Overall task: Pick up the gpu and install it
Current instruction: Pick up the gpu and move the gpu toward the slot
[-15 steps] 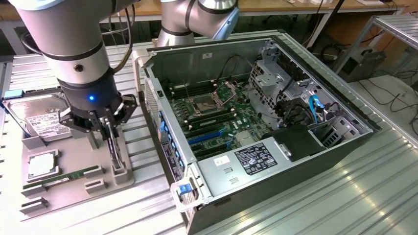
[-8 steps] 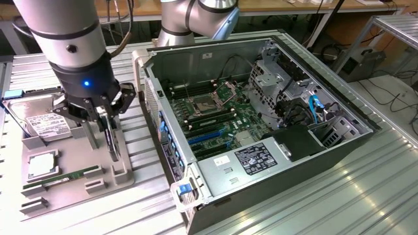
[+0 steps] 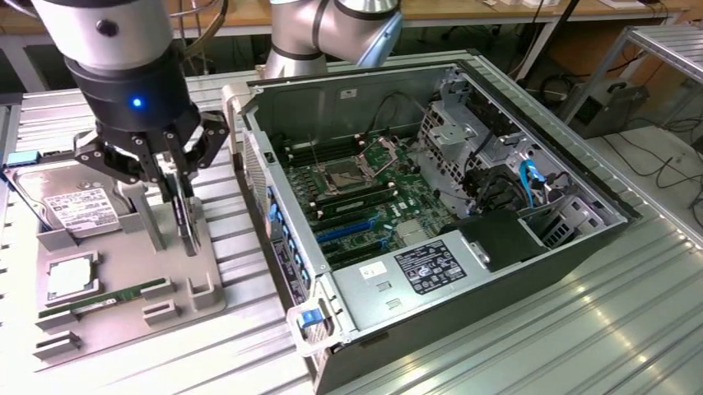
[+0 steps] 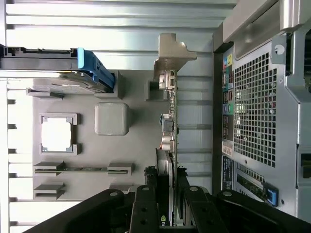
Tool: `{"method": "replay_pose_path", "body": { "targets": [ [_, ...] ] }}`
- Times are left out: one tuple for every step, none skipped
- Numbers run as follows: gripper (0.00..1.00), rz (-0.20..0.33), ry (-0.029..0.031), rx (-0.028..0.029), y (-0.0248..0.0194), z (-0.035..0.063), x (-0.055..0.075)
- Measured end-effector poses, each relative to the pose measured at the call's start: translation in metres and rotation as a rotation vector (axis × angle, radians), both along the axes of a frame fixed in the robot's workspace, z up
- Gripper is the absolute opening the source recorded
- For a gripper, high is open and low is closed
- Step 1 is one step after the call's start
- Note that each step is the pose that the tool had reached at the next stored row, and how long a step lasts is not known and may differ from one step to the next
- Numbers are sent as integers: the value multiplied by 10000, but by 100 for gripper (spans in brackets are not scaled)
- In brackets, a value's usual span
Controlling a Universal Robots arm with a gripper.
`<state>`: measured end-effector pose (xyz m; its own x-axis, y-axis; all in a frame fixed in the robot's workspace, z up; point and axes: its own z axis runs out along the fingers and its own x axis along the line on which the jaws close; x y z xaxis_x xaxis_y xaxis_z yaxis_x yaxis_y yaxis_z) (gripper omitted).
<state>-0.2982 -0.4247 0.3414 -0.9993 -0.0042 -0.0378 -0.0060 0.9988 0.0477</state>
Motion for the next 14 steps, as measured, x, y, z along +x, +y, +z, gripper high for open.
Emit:
{"method": "replay_pose_path", "body": {
  "targets": [
    [26, 0, 10, 7, -13, 53, 14],
    [26, 0, 21, 13, -26, 101, 28],
    [26, 0, 29, 20, -38, 143, 41],
    [26, 0, 38, 27, -50, 188, 55],
    [26, 0, 46, 34, -64, 237, 71],
    [26, 0, 60, 40, -85, 301, 94],
    [26, 0, 65, 45, -100, 344, 110],
    [26, 0, 77, 50, -127, 417, 138],
    [26, 0, 84, 52, -142, 458, 154],
    [26, 0, 89, 56, -159, 505, 173],
    [26, 0, 97, 59, -177, 553, 191],
    [26, 0, 103, 61, -193, 595, 208],
    [26, 0, 116, 67, -220, 670, 240],
    [26, 0, 126, 70, -235, 715, 261]
  ]
}}
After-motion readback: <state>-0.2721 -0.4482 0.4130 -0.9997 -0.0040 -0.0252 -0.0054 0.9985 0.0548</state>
